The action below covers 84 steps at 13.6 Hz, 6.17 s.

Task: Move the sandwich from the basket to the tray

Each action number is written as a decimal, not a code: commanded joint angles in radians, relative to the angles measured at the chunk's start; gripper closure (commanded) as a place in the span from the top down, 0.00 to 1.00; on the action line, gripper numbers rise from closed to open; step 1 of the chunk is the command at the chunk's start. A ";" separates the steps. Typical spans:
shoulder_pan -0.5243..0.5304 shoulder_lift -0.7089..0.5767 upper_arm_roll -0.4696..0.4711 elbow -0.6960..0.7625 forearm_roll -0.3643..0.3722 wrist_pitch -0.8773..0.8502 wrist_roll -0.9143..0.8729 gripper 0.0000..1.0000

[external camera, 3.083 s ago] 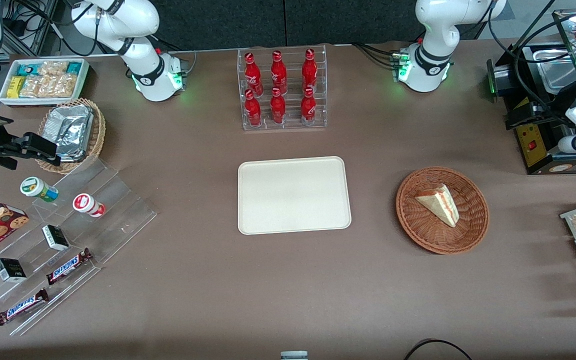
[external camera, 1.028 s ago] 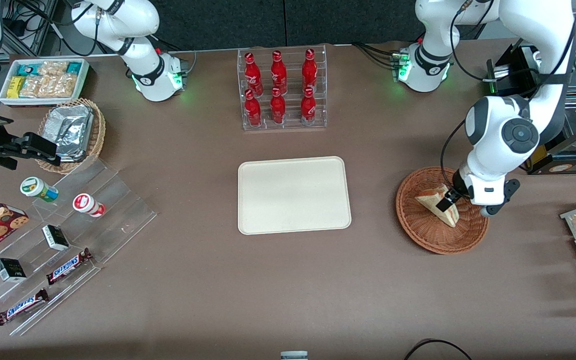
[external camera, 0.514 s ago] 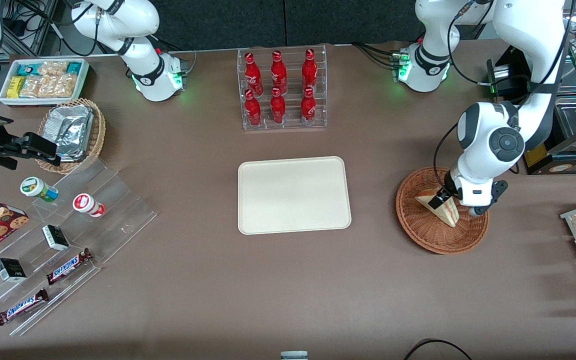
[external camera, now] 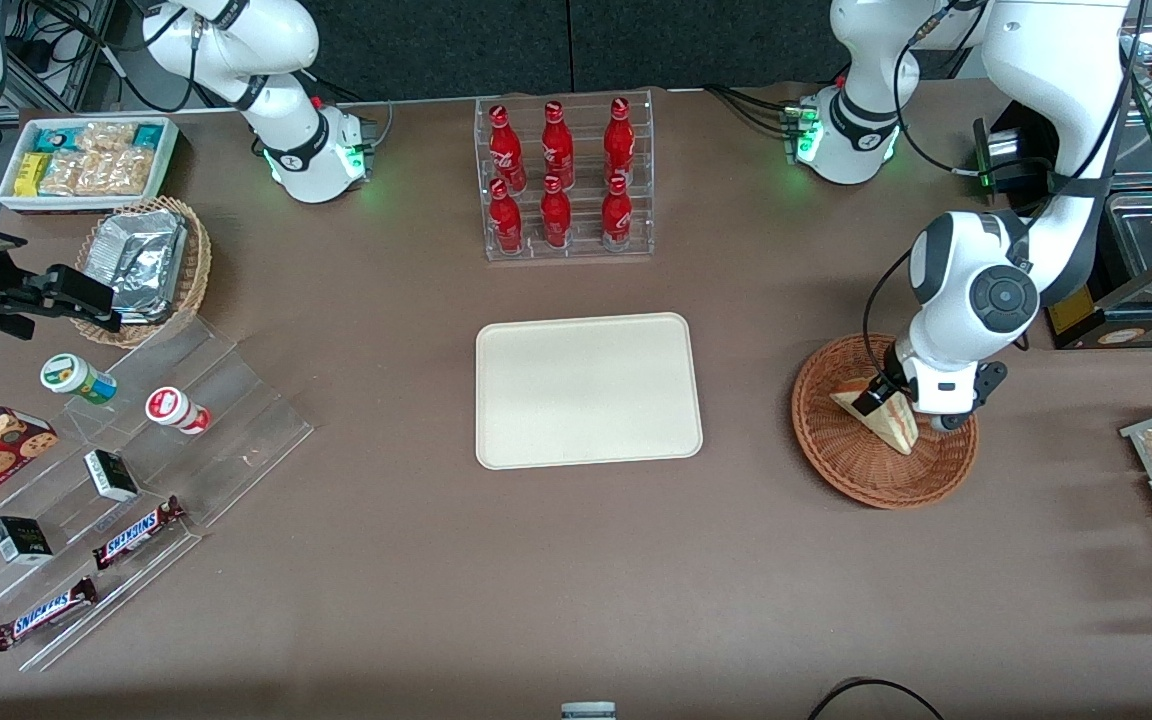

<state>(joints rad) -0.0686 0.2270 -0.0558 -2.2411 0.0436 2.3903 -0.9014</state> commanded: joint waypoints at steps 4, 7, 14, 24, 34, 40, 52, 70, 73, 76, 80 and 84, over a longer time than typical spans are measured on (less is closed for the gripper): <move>0.001 0.008 0.005 0.008 -0.007 0.013 -0.027 0.12; -0.002 -0.005 0.005 0.061 -0.005 -0.051 -0.037 0.12; -0.112 -0.028 -0.004 0.328 0.001 -0.459 -0.030 0.12; -0.477 0.194 -0.004 0.654 -0.031 -0.527 -0.112 0.12; -0.721 0.479 -0.004 0.862 -0.028 -0.445 -0.116 0.13; -0.746 0.523 -0.004 0.861 -0.022 -0.376 -0.085 0.15; -0.723 0.436 0.005 0.887 -0.028 -0.496 -0.091 1.00; -0.202 -0.093 0.005 0.868 -0.033 -1.078 0.322 1.00; -0.119 -0.156 0.005 0.818 -0.033 -1.128 0.514 1.00; -0.041 -0.202 0.007 0.772 -0.033 -1.132 0.697 1.00; -0.023 -0.250 0.092 0.746 -0.031 -1.159 0.859 1.00; -0.036 -0.229 0.106 0.755 -0.028 -1.159 0.880 1.00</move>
<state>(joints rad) -0.0958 0.0053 0.0571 -1.4719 0.0181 1.2385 -0.0292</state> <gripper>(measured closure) 0.000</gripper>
